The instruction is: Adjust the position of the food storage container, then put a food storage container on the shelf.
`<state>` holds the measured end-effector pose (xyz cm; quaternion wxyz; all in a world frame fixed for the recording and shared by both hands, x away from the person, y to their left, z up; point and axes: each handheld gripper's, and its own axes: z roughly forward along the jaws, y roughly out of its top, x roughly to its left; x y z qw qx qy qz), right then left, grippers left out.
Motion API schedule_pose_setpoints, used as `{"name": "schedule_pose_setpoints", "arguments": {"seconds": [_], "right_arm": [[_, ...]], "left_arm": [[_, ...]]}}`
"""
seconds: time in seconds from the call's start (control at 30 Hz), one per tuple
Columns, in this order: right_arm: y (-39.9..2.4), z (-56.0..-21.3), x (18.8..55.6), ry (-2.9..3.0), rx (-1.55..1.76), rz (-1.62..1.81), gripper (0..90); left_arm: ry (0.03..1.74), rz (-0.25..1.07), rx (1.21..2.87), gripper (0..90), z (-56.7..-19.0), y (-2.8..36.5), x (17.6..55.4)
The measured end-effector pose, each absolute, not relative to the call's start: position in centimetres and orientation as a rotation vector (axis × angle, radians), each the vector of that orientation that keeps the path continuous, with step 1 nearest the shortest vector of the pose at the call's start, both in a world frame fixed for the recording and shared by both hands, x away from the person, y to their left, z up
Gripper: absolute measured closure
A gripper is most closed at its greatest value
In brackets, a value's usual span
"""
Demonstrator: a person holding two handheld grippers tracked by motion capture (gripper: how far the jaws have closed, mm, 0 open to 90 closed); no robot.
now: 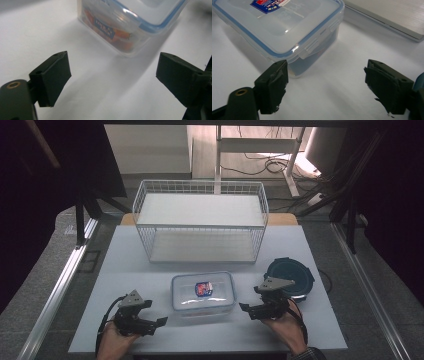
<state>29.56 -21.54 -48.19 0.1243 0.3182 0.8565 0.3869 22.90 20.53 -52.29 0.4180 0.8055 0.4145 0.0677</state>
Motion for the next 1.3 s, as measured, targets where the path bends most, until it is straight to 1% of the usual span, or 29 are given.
{"name": "schedule_pose_setpoints", "arguments": {"seconds": [0.07, 0.23, 0.47, 0.63, 0.83, 1.03, 1.3], "right_arm": [[-21.4, -48.1, 29.5, 2.484, 0.924, 1.127, 14.7], [-21.4, -48.0, 29.6, 2.458, 0.949, 1.163, 8.9], [-20.9, -48.2, 29.6, 2.466, 0.947, 1.204, 4.2], [-20.4, -48.1, 29.8, 2.476, 0.944, 1.229, 3.3], [-19.4, -48.0, 30.2, 2.489, 0.922, 1.244, 2.0], [-18.0, -48.0, 31.0, 2.514, 0.943, 1.220, 0.0], [-16.6, -48.5, 32.6, 2.593, 1.018, 1.200, 0.0]], "left_arm": [[1.038, 0.179, 2.024, 9.9, -52.3, 20.5, 22.9], [1.019, 0.231, 2.010, 5.6, -52.5, 20.6, 23.0], [1.024, 0.234, 1.954, 2.2, -52.5, 20.9, 23.3], [1.033, 0.175, 1.934, 2.8, -52.2, 20.9, 23.8], [1.018, 0.145, 1.925, 3.3, -51.4, 20.4, 24.8], [1.004, 0.116, 1.937, 2.7, -50.9, 19.3, 26.4], [1.014, 0.009, 1.955, 0.8, -51.3, 17.8, 29.2]]}}
